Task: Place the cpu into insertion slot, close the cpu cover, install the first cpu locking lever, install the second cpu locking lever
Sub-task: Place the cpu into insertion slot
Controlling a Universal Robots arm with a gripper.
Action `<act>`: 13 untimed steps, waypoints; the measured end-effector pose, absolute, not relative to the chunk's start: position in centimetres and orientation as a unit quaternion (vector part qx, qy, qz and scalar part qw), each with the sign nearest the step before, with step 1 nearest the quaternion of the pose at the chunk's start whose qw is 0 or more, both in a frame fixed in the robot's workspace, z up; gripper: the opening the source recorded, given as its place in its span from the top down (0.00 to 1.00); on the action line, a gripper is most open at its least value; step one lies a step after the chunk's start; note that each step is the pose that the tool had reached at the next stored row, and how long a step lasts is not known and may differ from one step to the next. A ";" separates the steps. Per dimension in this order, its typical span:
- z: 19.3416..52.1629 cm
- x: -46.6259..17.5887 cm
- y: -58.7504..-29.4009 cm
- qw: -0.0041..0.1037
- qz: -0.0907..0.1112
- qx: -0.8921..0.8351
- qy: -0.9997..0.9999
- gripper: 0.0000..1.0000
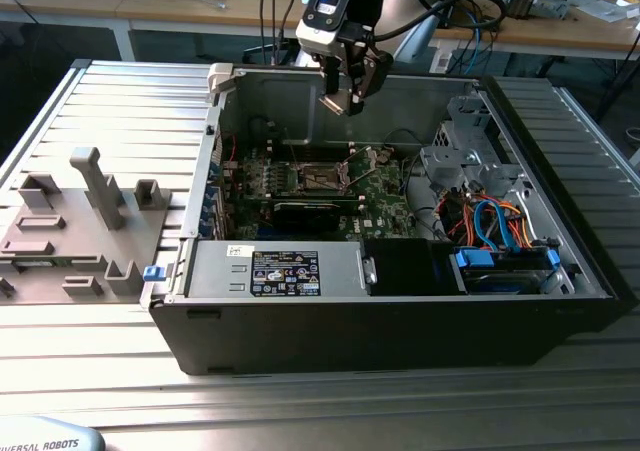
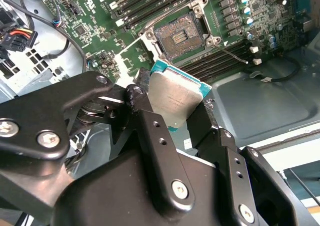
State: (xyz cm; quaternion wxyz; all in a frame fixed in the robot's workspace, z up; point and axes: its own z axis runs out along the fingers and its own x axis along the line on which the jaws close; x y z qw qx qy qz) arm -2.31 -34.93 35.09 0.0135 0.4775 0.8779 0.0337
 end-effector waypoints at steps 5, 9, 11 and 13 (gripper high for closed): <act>35.1 -2.3 -34.9 0.014 0.034 0.480 0.877 0.46; 35.1 -2.3 -34.9 0.014 0.034 0.483 0.875 0.46; 35.1 -2.3 -34.9 0.014 0.034 0.487 0.873 0.46; 35.1 -2.3 -34.9 0.014 0.034 0.487 0.872 0.46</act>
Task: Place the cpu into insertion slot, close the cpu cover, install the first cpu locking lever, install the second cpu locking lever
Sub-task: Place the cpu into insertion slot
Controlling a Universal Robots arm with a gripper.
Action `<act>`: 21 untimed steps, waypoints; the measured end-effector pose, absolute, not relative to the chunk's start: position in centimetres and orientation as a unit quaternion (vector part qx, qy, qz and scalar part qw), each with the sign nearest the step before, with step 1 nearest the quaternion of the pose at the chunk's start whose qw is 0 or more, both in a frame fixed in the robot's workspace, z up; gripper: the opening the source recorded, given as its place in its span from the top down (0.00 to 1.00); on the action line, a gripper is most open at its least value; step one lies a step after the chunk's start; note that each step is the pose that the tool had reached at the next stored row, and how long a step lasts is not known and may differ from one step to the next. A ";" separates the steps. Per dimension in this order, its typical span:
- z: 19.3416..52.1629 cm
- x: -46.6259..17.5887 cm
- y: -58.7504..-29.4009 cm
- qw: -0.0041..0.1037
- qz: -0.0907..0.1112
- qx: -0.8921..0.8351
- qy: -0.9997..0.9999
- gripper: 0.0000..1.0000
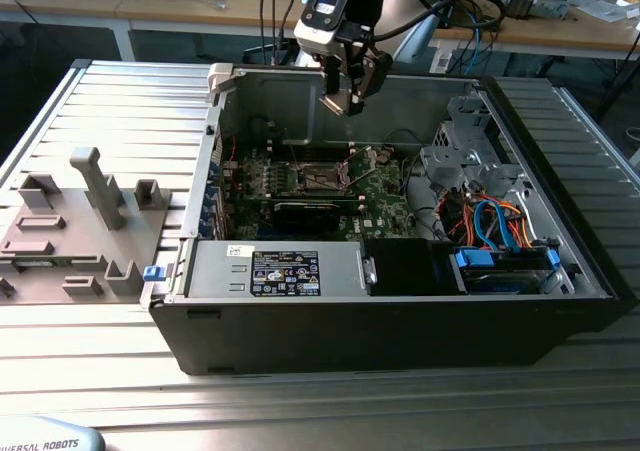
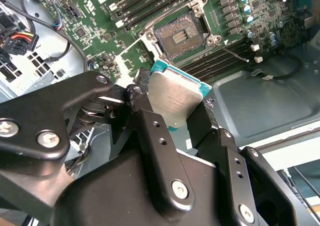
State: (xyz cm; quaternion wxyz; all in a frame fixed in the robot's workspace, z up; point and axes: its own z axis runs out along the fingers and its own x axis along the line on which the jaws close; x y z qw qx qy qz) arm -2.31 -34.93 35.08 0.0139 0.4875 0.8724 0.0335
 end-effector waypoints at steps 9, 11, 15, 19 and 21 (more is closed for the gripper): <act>35.1 -2.3 -34.9 0.014 0.033 0.491 0.871 0.46; 35.1 -2.3 -34.9 0.014 0.033 0.492 0.870 0.46; 35.1 -2.3 -34.9 0.014 0.033 0.493 0.869 0.46; 35.1 -2.3 -34.9 0.014 0.033 0.494 0.868 0.46; 35.1 -2.3 -34.9 0.014 0.033 0.495 0.868 0.46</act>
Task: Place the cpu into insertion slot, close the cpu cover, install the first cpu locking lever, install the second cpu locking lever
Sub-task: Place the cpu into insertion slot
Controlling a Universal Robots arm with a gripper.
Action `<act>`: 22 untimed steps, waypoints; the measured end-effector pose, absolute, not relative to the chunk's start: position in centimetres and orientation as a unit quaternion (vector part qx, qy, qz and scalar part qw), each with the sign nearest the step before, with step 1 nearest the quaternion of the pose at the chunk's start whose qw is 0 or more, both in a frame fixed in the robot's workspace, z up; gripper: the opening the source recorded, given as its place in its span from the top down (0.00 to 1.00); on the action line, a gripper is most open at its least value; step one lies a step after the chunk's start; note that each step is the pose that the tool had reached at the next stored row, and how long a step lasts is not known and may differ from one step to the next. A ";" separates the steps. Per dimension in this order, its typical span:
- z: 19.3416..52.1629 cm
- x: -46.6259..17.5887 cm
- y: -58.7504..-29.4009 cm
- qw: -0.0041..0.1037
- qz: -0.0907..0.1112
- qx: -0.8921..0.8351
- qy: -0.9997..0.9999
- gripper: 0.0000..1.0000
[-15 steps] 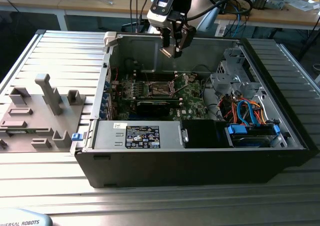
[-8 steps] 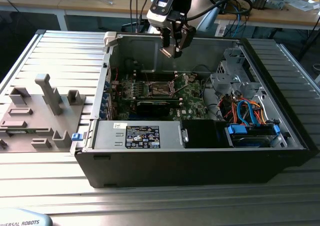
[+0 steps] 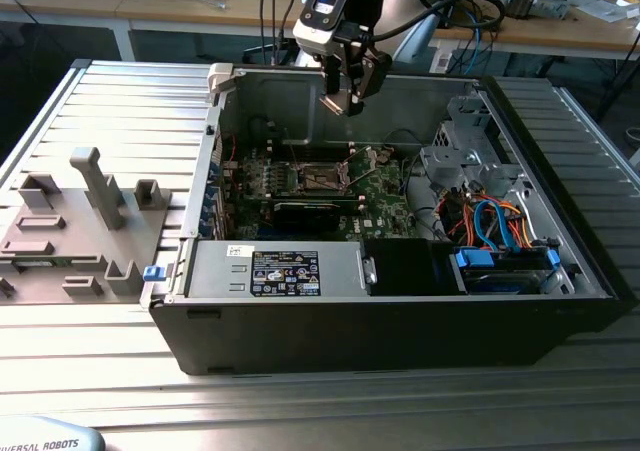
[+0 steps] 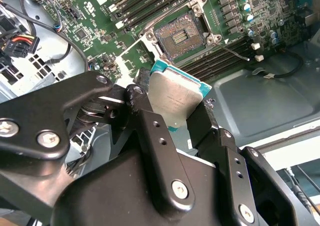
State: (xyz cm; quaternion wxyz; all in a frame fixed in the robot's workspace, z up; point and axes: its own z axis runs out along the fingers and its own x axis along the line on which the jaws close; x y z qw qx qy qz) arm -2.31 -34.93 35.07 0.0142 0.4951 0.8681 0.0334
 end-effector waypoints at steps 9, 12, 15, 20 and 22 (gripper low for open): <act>35.1 -2.3 -34.9 0.014 0.033 0.498 0.867 0.46; 35.1 -2.3 -34.9 0.014 0.033 0.499 0.866 0.46; 35.1 -2.3 -34.9 0.014 0.033 0.500 0.866 0.46; 35.1 -2.3 -34.9 0.014 0.033 0.501 0.865 0.46; 35.1 -2.3 -34.9 0.014 0.033 0.502 0.864 0.46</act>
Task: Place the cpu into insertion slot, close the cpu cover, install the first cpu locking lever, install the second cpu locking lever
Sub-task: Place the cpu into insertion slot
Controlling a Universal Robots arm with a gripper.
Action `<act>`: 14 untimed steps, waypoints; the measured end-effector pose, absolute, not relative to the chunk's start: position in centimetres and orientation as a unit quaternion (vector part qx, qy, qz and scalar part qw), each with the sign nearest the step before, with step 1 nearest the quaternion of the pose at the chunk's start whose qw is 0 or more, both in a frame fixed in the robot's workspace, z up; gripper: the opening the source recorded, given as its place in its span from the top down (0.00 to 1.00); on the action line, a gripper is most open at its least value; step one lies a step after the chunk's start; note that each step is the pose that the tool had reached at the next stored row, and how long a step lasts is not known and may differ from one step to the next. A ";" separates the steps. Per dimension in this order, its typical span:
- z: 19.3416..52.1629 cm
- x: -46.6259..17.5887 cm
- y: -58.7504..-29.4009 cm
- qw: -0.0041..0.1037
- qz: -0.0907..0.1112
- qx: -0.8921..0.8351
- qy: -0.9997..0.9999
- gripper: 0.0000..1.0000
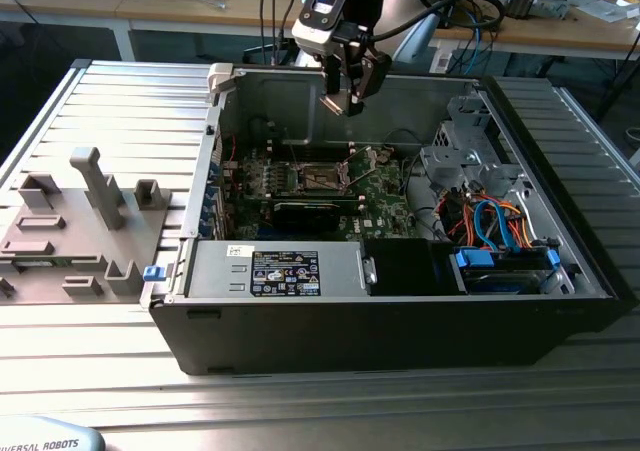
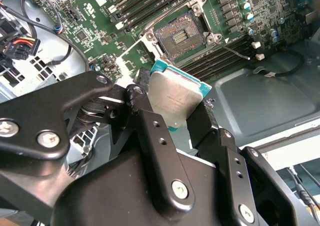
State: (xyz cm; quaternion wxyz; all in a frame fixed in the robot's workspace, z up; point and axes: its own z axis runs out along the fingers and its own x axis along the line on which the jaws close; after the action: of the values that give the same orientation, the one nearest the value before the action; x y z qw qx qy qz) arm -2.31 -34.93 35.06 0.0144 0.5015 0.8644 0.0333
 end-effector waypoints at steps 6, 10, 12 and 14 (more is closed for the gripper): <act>35.1 -2.3 -34.9 0.014 0.033 0.503 0.863 0.46; 35.1 -2.3 -34.9 0.015 0.033 0.504 0.863 0.46; 35.1 -2.3 -34.9 0.015 0.033 0.505 0.862 0.46; 35.1 -2.3 -34.9 0.015 0.033 0.505 0.862 0.46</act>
State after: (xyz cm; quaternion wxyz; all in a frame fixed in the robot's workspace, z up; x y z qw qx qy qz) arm -2.31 -34.93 35.06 0.0146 0.5055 0.8621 0.0332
